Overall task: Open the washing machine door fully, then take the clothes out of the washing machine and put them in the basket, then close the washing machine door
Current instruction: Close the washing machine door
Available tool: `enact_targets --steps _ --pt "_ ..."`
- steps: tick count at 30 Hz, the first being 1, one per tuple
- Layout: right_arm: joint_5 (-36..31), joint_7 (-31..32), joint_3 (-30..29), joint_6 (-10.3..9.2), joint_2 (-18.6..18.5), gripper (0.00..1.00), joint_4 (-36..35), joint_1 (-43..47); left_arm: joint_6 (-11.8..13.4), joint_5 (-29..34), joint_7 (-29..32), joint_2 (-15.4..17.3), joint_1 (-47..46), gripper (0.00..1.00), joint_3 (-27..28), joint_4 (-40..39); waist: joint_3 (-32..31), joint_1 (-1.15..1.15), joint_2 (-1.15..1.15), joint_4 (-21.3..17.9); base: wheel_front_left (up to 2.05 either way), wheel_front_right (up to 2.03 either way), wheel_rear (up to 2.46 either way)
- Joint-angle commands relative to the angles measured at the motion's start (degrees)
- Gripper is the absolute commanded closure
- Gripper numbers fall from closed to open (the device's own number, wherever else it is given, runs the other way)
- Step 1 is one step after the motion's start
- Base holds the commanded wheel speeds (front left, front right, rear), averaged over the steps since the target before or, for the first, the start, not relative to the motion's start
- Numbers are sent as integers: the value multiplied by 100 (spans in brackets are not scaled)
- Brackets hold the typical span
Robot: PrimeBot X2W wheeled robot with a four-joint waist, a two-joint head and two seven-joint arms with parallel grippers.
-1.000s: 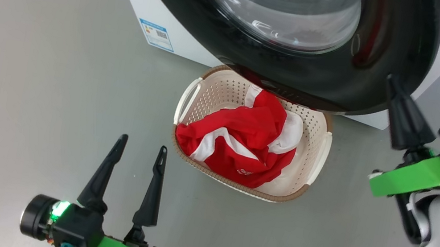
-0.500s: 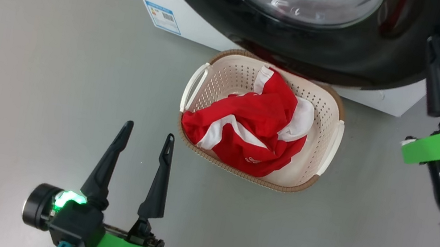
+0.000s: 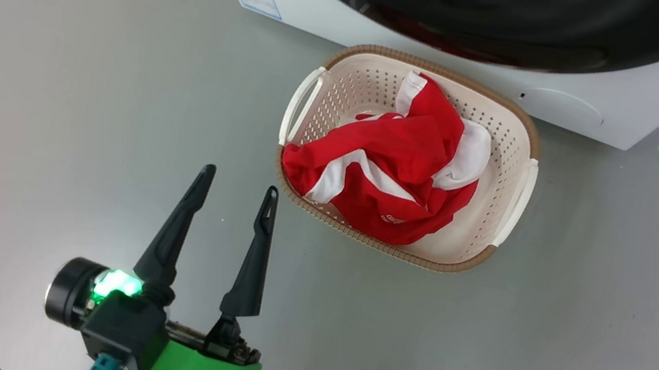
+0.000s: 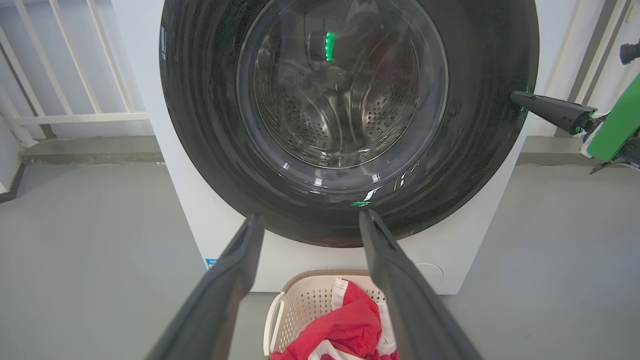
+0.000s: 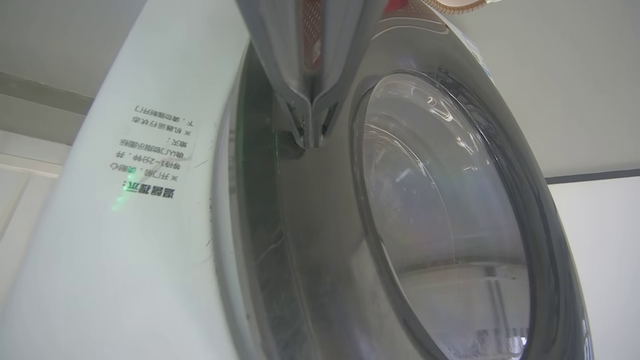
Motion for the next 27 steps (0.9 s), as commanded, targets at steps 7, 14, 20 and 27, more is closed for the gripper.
enact_targets --steps 7,14,20,27 --pt "-150 -26 58 8 -108 100 162 -499 34 42 -46 58 -144 0 96 -189 167 0 0 85 0 0 0" --pt "-217 -26 63 8 -170 100 448 -756 76 15 -46 58 -188 0 49 -184 239 0 0 114 0 0 0" --pt "-254 -26 75 8 -151 100 490 -766 98 7 -46 58 -204 0 47 -167 220 0 0 96 0 0 0" --pt "-190 -26 116 8 -50 100 319 -613 92 -14 -46 58 -207 0 77 -170 135 0 0 14 0 0 0"
